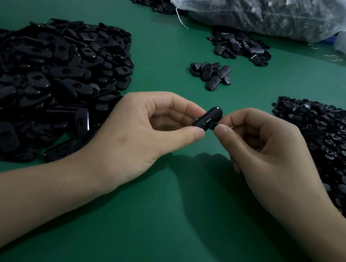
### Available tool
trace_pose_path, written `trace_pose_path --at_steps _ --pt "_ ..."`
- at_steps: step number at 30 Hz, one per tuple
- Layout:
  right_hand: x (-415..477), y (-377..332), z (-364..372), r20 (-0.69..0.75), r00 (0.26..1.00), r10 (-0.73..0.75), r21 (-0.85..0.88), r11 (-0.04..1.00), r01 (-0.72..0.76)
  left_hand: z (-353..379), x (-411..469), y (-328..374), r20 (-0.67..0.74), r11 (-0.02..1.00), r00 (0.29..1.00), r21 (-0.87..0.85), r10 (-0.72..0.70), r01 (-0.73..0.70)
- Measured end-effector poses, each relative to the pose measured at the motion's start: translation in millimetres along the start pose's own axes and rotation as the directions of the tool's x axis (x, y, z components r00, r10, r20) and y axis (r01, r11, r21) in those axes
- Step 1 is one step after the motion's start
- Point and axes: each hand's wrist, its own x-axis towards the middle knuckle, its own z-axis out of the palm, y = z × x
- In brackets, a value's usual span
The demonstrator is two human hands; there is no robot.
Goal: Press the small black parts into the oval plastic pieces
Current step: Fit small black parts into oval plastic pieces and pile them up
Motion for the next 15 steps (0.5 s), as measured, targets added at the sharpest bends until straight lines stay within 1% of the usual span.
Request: trace_pose_path --at_steps 3,8,15 --pt "-1.2 -2.8 1.1 -0.032 0.999 -0.019 -0.035 0.999 0.018 -0.4 -0.4 -0.6 -0.021 0.998 1.000 0.059 0.017 -0.016" --pt "-4.0 -6.9 2.5 -0.067 0.996 -0.053 -0.116 0.992 0.045 -0.3 -0.6 -1.0 -0.018 0.995 0.999 0.094 0.033 -0.031" --pt "-6.5 -7.7 5.1 -0.098 0.988 -0.118 -0.283 0.955 0.086 0.7 -1.8 -3.4 -0.024 0.977 0.998 0.207 0.061 -0.055"
